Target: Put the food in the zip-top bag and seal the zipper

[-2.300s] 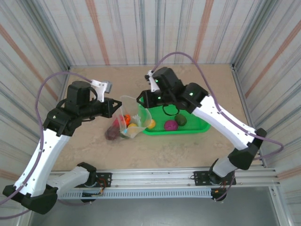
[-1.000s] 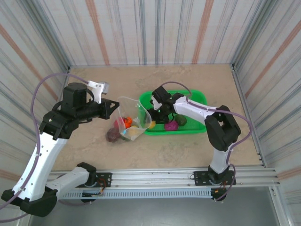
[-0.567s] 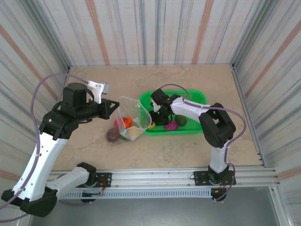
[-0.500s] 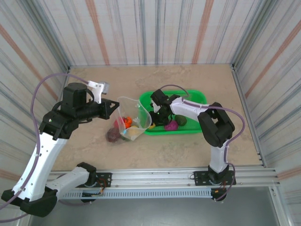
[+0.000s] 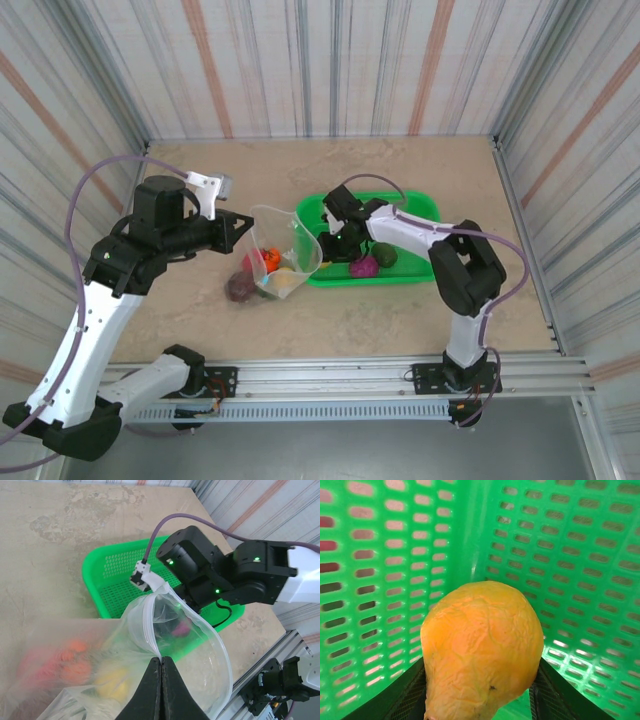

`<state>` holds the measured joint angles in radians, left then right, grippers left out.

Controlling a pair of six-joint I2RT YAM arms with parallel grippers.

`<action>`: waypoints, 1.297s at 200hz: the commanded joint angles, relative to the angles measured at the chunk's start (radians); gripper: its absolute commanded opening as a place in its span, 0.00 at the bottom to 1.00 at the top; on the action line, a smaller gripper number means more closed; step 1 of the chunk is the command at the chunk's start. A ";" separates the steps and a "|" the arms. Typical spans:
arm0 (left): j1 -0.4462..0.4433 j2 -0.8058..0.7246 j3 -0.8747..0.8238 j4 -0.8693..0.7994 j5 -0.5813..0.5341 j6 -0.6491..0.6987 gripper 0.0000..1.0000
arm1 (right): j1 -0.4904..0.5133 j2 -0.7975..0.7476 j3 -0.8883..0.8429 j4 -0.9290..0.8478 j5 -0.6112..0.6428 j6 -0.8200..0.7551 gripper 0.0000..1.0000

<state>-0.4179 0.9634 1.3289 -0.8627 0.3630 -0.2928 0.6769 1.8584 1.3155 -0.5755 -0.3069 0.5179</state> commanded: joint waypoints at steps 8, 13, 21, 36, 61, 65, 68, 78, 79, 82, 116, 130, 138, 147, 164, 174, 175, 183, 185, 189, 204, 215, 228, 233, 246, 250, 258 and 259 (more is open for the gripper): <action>0.010 -0.008 0.010 0.029 0.013 0.002 0.00 | -0.032 -0.171 -0.021 -0.058 0.033 -0.024 0.39; 0.010 -0.006 0.010 0.031 0.015 0.001 0.00 | -0.037 -0.194 -0.021 -0.067 0.034 -0.027 0.39; 0.010 -0.004 0.010 0.034 0.019 -0.003 0.00 | -0.047 -0.232 -0.021 -0.084 0.040 -0.030 0.39; 0.010 -0.001 0.010 0.039 0.023 -0.004 0.00 | -0.060 -0.305 -0.004 -0.118 0.055 -0.035 0.39; 0.010 0.006 0.007 0.049 0.029 -0.006 0.00 | -0.059 -0.406 0.069 -0.193 0.088 -0.062 0.39; 0.010 0.008 0.007 0.050 0.028 -0.008 0.00 | -0.057 -0.420 0.082 -0.205 0.092 -0.066 0.38; 0.010 0.008 0.006 0.052 0.030 -0.010 0.00 | -0.054 -0.430 0.091 -0.213 0.096 -0.069 0.38; 0.010 0.010 0.008 0.055 0.032 -0.011 0.00 | -0.046 -0.460 0.123 -0.236 0.103 -0.077 0.37; 0.010 0.010 0.008 0.056 0.033 -0.011 0.00 | -0.044 -0.462 0.126 -0.237 0.103 -0.078 0.37; 0.010 0.010 0.009 0.056 0.033 -0.012 0.00 | -0.041 -0.471 0.137 -0.244 0.103 -0.080 0.37; 0.010 0.019 0.010 0.061 0.042 -0.017 0.00 | 0.064 -0.498 0.263 -0.315 0.086 -0.138 0.37; 0.010 0.021 0.008 0.062 0.042 -0.017 0.00 | 0.126 -0.493 0.299 -0.322 0.103 -0.157 0.37; 0.010 0.020 0.010 0.061 0.043 -0.017 0.00 | 0.159 -0.486 0.312 -0.320 0.103 -0.163 0.36; 0.010 0.020 0.009 0.061 0.044 -0.019 0.00 | 0.189 -0.476 0.319 -0.311 0.092 -0.167 0.35; 0.010 0.020 0.009 0.061 0.044 -0.020 0.00 | 0.235 -0.448 0.325 -0.288 0.071 -0.165 0.35; 0.010 0.021 0.009 0.061 0.044 -0.023 0.00 | 0.257 -0.426 0.326 -0.278 0.075 -0.164 0.35; 0.010 0.020 0.009 0.061 0.045 -0.023 0.00 | 0.260 -0.424 0.326 -0.277 0.075 -0.164 0.35; 0.010 0.021 0.008 0.061 0.046 -0.023 0.00 | 0.273 -0.405 0.329 -0.275 0.085 -0.160 0.35; 0.010 0.020 0.008 0.061 0.046 -0.023 0.00 | 0.275 -0.399 0.330 -0.273 0.088 -0.158 0.35; 0.010 0.020 0.008 0.060 0.047 -0.023 0.00 | 0.279 -0.390 0.332 -0.271 0.091 -0.156 0.35; 0.010 0.017 0.006 0.061 0.048 -0.027 0.00 | 0.283 -0.354 0.332 -0.258 0.099 -0.136 0.35; 0.010 0.017 0.005 0.062 0.050 -0.028 0.00 | 0.286 -0.324 0.333 -0.238 0.076 -0.116 0.35; 0.010 0.016 0.004 0.062 0.054 -0.029 0.00 | 0.300 -0.284 0.349 -0.232 0.066 -0.106 0.35; 0.010 0.014 0.003 0.063 0.054 -0.029 0.00 | 0.305 -0.267 0.358 -0.234 0.074 -0.104 0.36; 0.010 0.012 -0.001 0.065 0.054 -0.030 0.00 | 0.309 -0.226 0.382 -0.248 0.092 -0.097 0.37; 0.010 0.011 -0.001 0.065 0.054 -0.029 0.00 | 0.309 -0.210 0.389 -0.254 0.096 -0.094 0.37; 0.010 0.010 -0.001 0.066 0.054 -0.030 0.00 | 0.309 -0.182 0.406 -0.266 0.101 -0.086 0.37; 0.010 0.010 -0.001 0.067 0.054 -0.029 0.00 | 0.309 -0.179 0.408 -0.268 0.101 -0.085 0.37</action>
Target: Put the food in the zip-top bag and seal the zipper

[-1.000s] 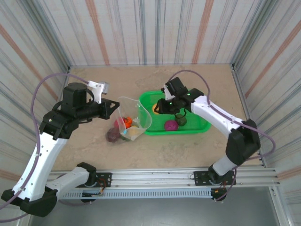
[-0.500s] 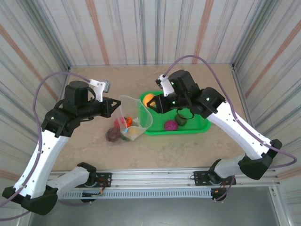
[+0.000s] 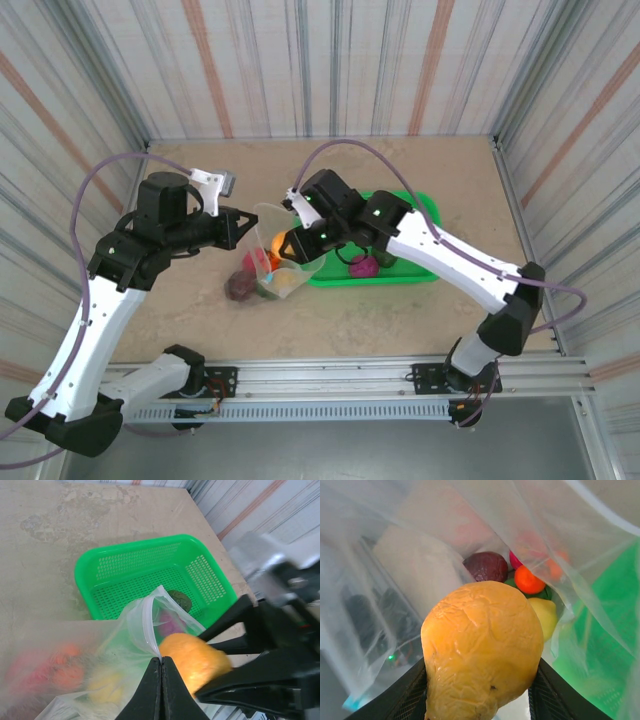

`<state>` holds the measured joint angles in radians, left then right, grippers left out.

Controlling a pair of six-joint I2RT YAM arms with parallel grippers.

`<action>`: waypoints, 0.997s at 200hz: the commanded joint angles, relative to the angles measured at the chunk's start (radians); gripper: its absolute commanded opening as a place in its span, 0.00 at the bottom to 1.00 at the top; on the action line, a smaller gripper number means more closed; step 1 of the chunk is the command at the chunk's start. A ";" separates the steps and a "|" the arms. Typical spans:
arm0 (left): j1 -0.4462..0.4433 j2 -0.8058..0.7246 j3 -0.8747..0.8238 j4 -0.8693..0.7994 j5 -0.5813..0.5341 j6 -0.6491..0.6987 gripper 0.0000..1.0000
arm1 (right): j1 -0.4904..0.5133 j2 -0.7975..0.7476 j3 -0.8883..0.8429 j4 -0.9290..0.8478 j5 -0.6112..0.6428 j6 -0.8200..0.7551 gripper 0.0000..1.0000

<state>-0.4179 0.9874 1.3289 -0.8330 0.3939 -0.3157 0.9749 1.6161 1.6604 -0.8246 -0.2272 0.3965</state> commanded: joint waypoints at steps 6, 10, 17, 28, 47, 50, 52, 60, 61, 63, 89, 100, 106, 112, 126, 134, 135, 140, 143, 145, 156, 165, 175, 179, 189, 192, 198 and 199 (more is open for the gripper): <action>0.010 -0.015 -0.002 0.038 0.025 -0.007 0.00 | 0.011 0.081 0.073 -0.023 0.019 0.041 0.37; 0.010 -0.014 -0.001 0.038 0.026 -0.007 0.00 | 0.013 0.092 0.079 -0.025 0.013 0.043 0.37; 0.010 -0.015 -0.002 0.037 0.027 -0.007 0.00 | 0.014 0.111 0.088 -0.025 0.004 0.047 0.38; 0.010 -0.017 -0.003 0.037 0.027 -0.006 0.00 | 0.020 0.132 0.093 -0.020 0.003 0.049 0.38; 0.010 -0.020 -0.008 0.040 0.026 -0.006 0.00 | 0.022 0.165 0.091 -0.014 0.008 0.057 0.38; 0.010 -0.020 -0.007 0.039 0.025 -0.006 0.00 | 0.022 0.169 0.091 -0.014 0.007 0.058 0.38; 0.010 -0.020 -0.008 0.039 0.027 -0.006 0.00 | 0.022 0.173 0.091 -0.015 0.007 0.059 0.38; 0.010 -0.020 -0.008 0.039 0.028 -0.005 0.00 | 0.022 0.185 0.091 -0.013 0.005 0.061 0.38; 0.010 -0.020 -0.008 0.039 0.028 -0.006 0.00 | 0.022 0.186 0.090 -0.013 0.005 0.062 0.38; 0.011 -0.020 -0.009 0.039 0.029 -0.006 0.00 | 0.022 0.189 0.090 -0.012 0.004 0.062 0.38; 0.010 -0.019 -0.013 0.039 0.031 -0.003 0.00 | 0.022 0.213 0.085 -0.003 -0.007 0.071 0.39; 0.010 -0.020 -0.014 0.042 0.031 -0.004 0.00 | 0.022 0.216 0.087 -0.003 -0.012 0.073 0.44; 0.010 -0.020 -0.015 0.043 0.030 -0.004 0.00 | 0.023 0.216 0.087 -0.004 -0.010 0.073 0.49; 0.010 -0.021 -0.016 0.043 0.030 -0.003 0.00 | 0.022 0.214 0.089 -0.005 -0.011 0.072 0.56; 0.010 -0.021 -0.017 0.043 0.027 -0.002 0.00 | 0.022 0.204 0.088 -0.005 -0.007 0.071 0.63; 0.010 -0.019 -0.017 0.044 0.028 -0.002 0.00 | 0.022 0.198 0.086 -0.004 -0.004 0.069 0.64; 0.010 -0.018 -0.017 0.043 0.028 -0.002 0.00 | 0.022 0.197 0.086 -0.003 -0.004 0.068 0.64; 0.010 -0.019 -0.017 0.044 0.027 -0.002 0.00 | 0.021 0.192 0.084 -0.002 -0.004 0.068 0.65; 0.010 -0.018 -0.018 0.044 0.028 -0.003 0.00 | 0.020 0.189 0.082 0.001 -0.003 0.068 0.65; 0.010 -0.019 -0.019 0.044 0.028 -0.003 0.00 | 0.021 0.188 0.081 0.001 -0.003 0.068 0.65; 0.010 -0.018 -0.019 0.044 0.028 -0.002 0.00 | 0.020 0.181 0.081 0.003 -0.003 0.067 0.63; 0.010 -0.019 -0.020 0.045 0.029 -0.002 0.00 | 0.019 0.175 0.081 0.004 0.003 0.068 0.54; 0.010 -0.020 -0.022 0.046 0.027 -0.002 0.00 | 0.019 0.165 0.078 0.009 0.005 0.071 0.43; 0.010 -0.020 -0.022 0.045 0.027 -0.001 0.00 | 0.019 0.160 0.077 0.010 0.005 0.072 0.38; 0.010 -0.021 -0.024 0.044 0.025 0.000 0.00 | 0.019 0.148 0.076 0.017 0.000 0.073 0.26; 0.010 -0.020 -0.023 0.043 0.024 0.001 0.00 | 0.019 0.144 0.074 0.019 -0.001 0.073 0.24; 0.010 -0.022 -0.025 0.041 0.023 0.002 0.00 | 0.019 0.137 0.073 0.022 -0.003 0.076 0.20; 0.010 -0.022 -0.026 0.041 0.022 0.002 0.00 | 0.019 0.136 0.073 0.023 -0.003 0.076 0.20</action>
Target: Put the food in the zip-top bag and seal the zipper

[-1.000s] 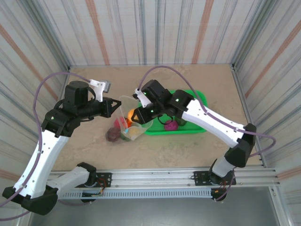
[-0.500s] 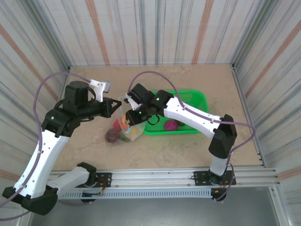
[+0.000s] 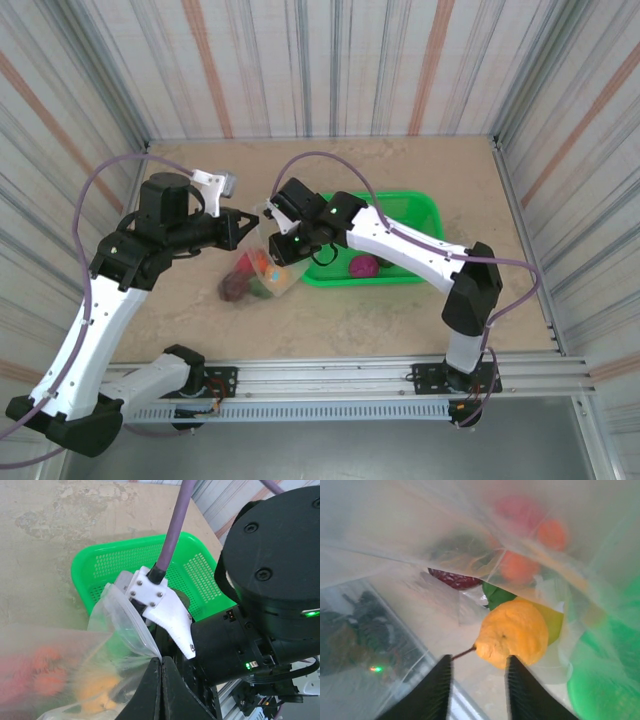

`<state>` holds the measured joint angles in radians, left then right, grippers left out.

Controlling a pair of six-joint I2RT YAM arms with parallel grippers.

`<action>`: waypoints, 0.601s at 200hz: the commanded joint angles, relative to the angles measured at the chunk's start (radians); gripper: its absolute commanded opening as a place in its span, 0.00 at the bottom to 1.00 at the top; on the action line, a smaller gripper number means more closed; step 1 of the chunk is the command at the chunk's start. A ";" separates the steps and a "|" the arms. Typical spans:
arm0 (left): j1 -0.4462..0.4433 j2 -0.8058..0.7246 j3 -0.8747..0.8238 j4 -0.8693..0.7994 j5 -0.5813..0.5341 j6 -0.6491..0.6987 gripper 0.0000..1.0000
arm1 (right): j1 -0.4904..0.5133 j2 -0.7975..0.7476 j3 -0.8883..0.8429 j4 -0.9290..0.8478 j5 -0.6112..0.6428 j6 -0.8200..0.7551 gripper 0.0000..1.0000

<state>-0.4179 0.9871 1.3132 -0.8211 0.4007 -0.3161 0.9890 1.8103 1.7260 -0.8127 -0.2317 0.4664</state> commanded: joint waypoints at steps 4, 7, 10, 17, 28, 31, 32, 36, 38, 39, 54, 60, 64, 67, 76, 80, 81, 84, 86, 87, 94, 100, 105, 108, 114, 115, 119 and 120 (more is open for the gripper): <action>0.010 -0.021 -0.010 0.029 0.014 0.003 0.00 | 0.005 -0.065 0.008 0.014 0.002 0.006 0.19; 0.010 -0.021 -0.011 0.029 0.015 0.002 0.00 | 0.005 -0.068 0.009 0.016 0.000 0.007 0.19; 0.010 -0.022 -0.012 0.029 0.014 0.003 0.00 | 0.005 -0.071 0.009 0.016 0.000 0.007 0.19; 0.010 -0.021 -0.013 0.029 0.015 0.002 0.00 | 0.005 -0.080 0.010 0.018 -0.001 0.006 0.20; 0.010 -0.021 -0.014 0.028 0.015 0.002 0.00 | 0.005 -0.093 0.016 0.013 0.004 0.006 0.22; 0.010 -0.022 -0.014 0.028 0.014 0.000 0.00 | 0.004 -0.098 0.019 0.011 0.007 0.005 0.23; 0.010 -0.021 -0.014 0.029 0.014 0.000 0.00 | 0.005 -0.100 0.020 0.009 0.008 0.004 0.23; 0.010 -0.021 -0.014 0.030 0.013 0.001 0.00 | 0.004 -0.104 0.026 0.005 0.013 0.003 0.26; 0.010 -0.022 -0.014 0.028 0.013 0.000 0.00 | 0.004 -0.106 0.028 0.003 0.014 0.002 0.28; 0.010 -0.022 -0.014 0.029 0.012 0.000 0.00 | 0.004 -0.108 0.029 0.000 0.016 0.000 0.28; 0.010 -0.019 -0.009 0.026 0.012 0.004 0.00 | 0.001 -0.134 0.049 -0.021 0.039 -0.009 0.41; 0.010 -0.018 -0.005 0.024 0.009 0.006 0.00 | -0.004 -0.148 0.053 -0.027 0.049 -0.012 0.45; 0.010 -0.018 -0.004 0.022 0.008 0.006 0.00 | -0.006 -0.158 0.054 -0.030 0.054 -0.012 0.49; 0.010 -0.018 -0.002 0.021 0.006 0.006 0.00 | -0.009 -0.165 0.056 -0.033 0.057 -0.013 0.51; 0.010 -0.018 -0.002 0.020 0.003 0.009 0.00 | -0.017 -0.185 0.056 -0.040 0.066 -0.018 0.58; 0.011 -0.020 -0.002 0.020 0.003 0.010 0.00 | -0.021 -0.195 0.056 -0.045 0.069 -0.022 0.61; 0.011 -0.019 -0.002 0.020 0.001 0.010 0.00 | -0.023 -0.197 0.056 -0.046 0.069 -0.023 0.61; 0.010 -0.019 -0.001 0.019 0.001 0.011 0.00 | -0.026 -0.203 0.057 -0.052 0.070 -0.027 0.63; 0.011 -0.020 -0.002 0.019 0.000 0.010 0.00 | -0.029 -0.208 0.057 -0.055 0.072 -0.029 0.63; 0.011 -0.019 -0.002 0.019 -0.001 0.010 0.00 | -0.030 -0.210 0.058 -0.057 0.072 -0.031 0.64; 0.011 -0.019 -0.003 0.020 -0.003 0.011 0.00 | -0.039 -0.224 0.057 -0.071 0.078 -0.039 0.65; 0.011 -0.020 -0.002 0.019 -0.003 0.011 0.00 | -0.050 -0.239 0.055 -0.080 0.082 -0.044 0.66; 0.010 -0.019 -0.002 0.019 -0.003 0.011 0.00 | -0.058 -0.251 0.049 -0.087 0.083 -0.048 0.68; 0.011 -0.020 -0.002 0.019 -0.003 0.011 0.00 | -0.064 -0.259 0.045 -0.089 0.081 -0.051 0.69; 0.010 -0.020 -0.002 0.019 -0.003 0.011 0.00 | -0.071 -0.274 0.037 -0.094 0.078 -0.057 0.72; 0.011 -0.020 -0.002 0.018 -0.003 0.011 0.00 | -0.073 -0.277 0.035 -0.095 0.078 -0.057 0.72; 0.011 -0.020 -0.002 0.018 -0.004 0.011 0.00 | -0.080 -0.288 0.027 -0.096 0.078 -0.060 0.73; 0.011 -0.020 -0.002 0.019 -0.004 0.011 0.00 | -0.081 -0.291 0.026 -0.096 0.078 -0.060 0.74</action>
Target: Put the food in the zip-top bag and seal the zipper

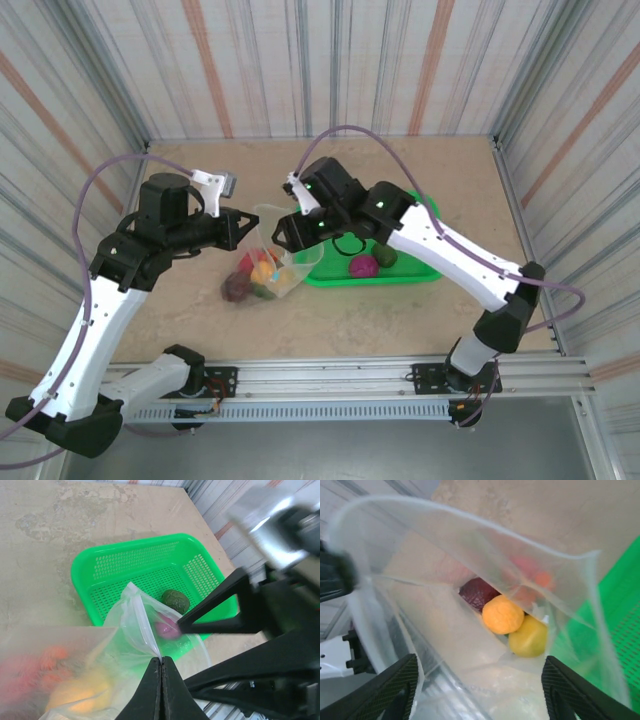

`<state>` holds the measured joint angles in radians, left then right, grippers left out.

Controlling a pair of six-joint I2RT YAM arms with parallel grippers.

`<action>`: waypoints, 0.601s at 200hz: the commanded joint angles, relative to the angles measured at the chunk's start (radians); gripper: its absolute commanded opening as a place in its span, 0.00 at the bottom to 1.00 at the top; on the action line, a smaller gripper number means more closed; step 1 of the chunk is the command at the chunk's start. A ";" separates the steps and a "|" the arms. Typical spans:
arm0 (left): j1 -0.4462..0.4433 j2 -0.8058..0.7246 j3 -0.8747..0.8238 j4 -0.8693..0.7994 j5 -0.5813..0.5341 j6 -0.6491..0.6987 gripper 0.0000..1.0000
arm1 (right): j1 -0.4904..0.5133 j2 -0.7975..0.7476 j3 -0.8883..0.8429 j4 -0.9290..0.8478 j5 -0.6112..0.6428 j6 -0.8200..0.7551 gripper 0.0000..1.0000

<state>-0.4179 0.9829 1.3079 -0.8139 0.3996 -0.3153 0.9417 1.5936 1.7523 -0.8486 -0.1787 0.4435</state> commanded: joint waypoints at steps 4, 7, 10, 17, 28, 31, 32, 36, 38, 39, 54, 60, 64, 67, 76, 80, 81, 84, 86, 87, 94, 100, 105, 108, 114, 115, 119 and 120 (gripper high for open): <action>0.011 -0.017 0.003 0.009 -0.006 0.010 0.00 | -0.040 -0.087 -0.010 -0.062 0.029 -0.040 0.76; 0.011 -0.018 0.004 0.009 -0.007 0.011 0.01 | -0.046 -0.096 -0.018 -0.062 0.031 -0.040 0.76; 0.011 -0.018 0.005 0.009 -0.008 0.011 0.01 | -0.052 -0.103 -0.027 -0.062 0.034 -0.041 0.77; 0.011 -0.019 0.007 0.007 -0.010 0.013 0.02 | -0.064 -0.123 -0.050 -0.059 0.045 -0.041 0.80; 0.013 -0.021 0.008 0.001 -0.015 0.016 0.03 | -0.087 -0.151 -0.092 -0.058 0.066 -0.038 0.86; 0.013 -0.021 0.009 0.000 -0.016 0.016 0.03 | -0.094 -0.157 -0.104 -0.060 0.069 -0.036 0.86; 0.013 -0.021 0.010 -0.001 -0.017 0.016 0.03 | -0.097 -0.159 -0.107 -0.060 0.070 -0.035 0.87; 0.013 -0.023 0.011 -0.001 -0.019 0.017 0.03 | -0.108 -0.165 -0.124 -0.063 0.075 -0.031 0.89; 0.013 -0.024 0.011 -0.001 -0.020 0.018 0.03 | -0.114 -0.168 -0.133 -0.063 0.078 -0.029 0.89; 0.013 -0.025 0.011 -0.001 -0.020 0.018 0.03 | -0.118 -0.170 -0.136 -0.063 0.079 -0.029 0.89; 0.014 -0.026 0.016 -0.008 -0.026 0.022 0.04 | -0.161 -0.186 -0.202 -0.069 0.098 -0.012 0.95; 0.014 -0.026 0.019 -0.010 -0.027 0.024 0.04 | -0.179 -0.190 -0.230 -0.067 0.100 -0.009 0.96; 0.014 -0.027 0.020 -0.009 -0.026 0.024 0.03 | -0.187 -0.191 -0.249 -0.067 0.103 -0.007 0.97; 0.014 -0.027 0.020 -0.009 -0.025 0.024 0.03 | -0.194 -0.194 -0.262 -0.065 0.108 -0.007 0.97; 0.014 -0.026 0.023 -0.010 -0.026 0.024 0.03 | -0.208 -0.196 -0.298 -0.064 0.133 -0.005 0.98; 0.014 -0.026 0.023 -0.011 -0.025 0.024 0.03 | -0.211 -0.193 -0.311 -0.064 0.148 -0.004 0.98; 0.014 -0.026 0.023 -0.011 -0.026 0.024 0.03 | -0.212 -0.193 -0.314 -0.064 0.152 -0.004 0.98; 0.014 -0.027 0.024 -0.011 -0.026 0.024 0.02 | -0.214 -0.192 -0.323 -0.067 0.159 -0.004 0.99; 0.014 -0.027 0.024 -0.011 -0.026 0.024 0.02 | -0.214 -0.192 -0.325 -0.068 0.164 -0.003 0.99; 0.014 -0.027 0.024 -0.011 -0.027 0.024 0.02 | -0.214 -0.191 -0.329 -0.068 0.166 -0.003 0.99; 0.014 -0.029 0.023 -0.011 -0.027 0.024 0.01 | -0.216 -0.186 -0.346 -0.071 0.179 0.000 0.99; 0.014 -0.030 0.023 -0.011 -0.028 0.024 0.01 | -0.220 -0.179 -0.360 -0.075 0.188 0.005 0.99; 0.014 -0.031 0.021 -0.011 -0.028 0.024 0.00 | -0.220 -0.173 -0.368 -0.079 0.199 0.012 0.98; 0.014 -0.030 0.022 -0.010 -0.028 0.025 0.00 | -0.222 -0.167 -0.375 -0.081 0.204 0.018 0.97; 0.015 -0.031 0.021 -0.011 -0.029 0.024 0.00 | -0.225 -0.158 -0.384 -0.084 0.210 0.034 0.96; 0.015 -0.031 0.021 -0.011 -0.029 0.024 0.00 | -0.225 -0.156 -0.386 -0.083 0.211 0.037 0.95; 0.014 -0.031 0.019 -0.011 -0.029 0.024 0.00 | -0.228 -0.148 -0.393 -0.085 0.212 0.050 0.94; 0.014 -0.032 0.018 -0.010 -0.029 0.023 0.00 | -0.227 -0.147 -0.395 -0.085 0.212 0.054 0.94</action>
<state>-0.4114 0.9741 1.3079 -0.8181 0.3805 -0.3115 0.7238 1.4185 1.3872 -0.9031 -0.0280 0.4404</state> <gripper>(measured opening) 0.044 0.968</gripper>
